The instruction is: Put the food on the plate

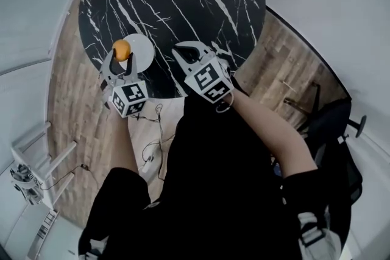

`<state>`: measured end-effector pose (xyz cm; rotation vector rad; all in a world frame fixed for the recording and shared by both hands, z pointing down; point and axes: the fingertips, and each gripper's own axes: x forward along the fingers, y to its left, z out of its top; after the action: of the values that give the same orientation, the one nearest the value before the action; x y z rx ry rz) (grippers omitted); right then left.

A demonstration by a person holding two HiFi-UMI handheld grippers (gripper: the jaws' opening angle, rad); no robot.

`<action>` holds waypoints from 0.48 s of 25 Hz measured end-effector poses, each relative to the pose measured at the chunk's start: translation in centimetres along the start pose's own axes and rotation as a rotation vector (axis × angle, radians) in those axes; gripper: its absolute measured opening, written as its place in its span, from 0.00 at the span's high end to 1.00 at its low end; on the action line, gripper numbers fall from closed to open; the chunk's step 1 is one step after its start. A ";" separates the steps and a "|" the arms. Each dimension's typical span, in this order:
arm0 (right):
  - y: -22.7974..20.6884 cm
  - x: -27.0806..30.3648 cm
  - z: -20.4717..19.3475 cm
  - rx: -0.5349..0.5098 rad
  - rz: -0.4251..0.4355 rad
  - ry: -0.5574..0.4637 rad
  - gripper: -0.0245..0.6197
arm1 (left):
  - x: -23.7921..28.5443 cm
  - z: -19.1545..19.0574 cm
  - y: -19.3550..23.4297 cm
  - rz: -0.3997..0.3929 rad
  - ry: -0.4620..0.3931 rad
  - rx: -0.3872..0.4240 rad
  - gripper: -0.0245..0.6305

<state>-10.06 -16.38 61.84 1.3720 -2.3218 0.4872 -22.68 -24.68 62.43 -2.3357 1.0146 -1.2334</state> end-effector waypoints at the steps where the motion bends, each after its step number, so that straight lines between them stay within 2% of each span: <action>1: 0.0 -0.1 -0.4 0.003 -0.001 0.006 0.97 | 0.3 -0.4 -0.2 0.006 0.006 0.008 0.59; 6: -0.3 -0.1 -1.7 0.031 -0.011 0.025 0.97 | 2.0 -1.9 -0.7 0.053 0.012 0.057 0.59; 12: -0.6 0.4 -1.5 0.049 -0.018 0.026 0.97 | 3.5 -3.2 -2.3 0.041 0.048 0.125 0.59</action>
<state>-9.46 -16.20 63.37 1.3993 -2.2894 0.5558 -22.90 -25.37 67.64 -2.1897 0.9666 -1.3045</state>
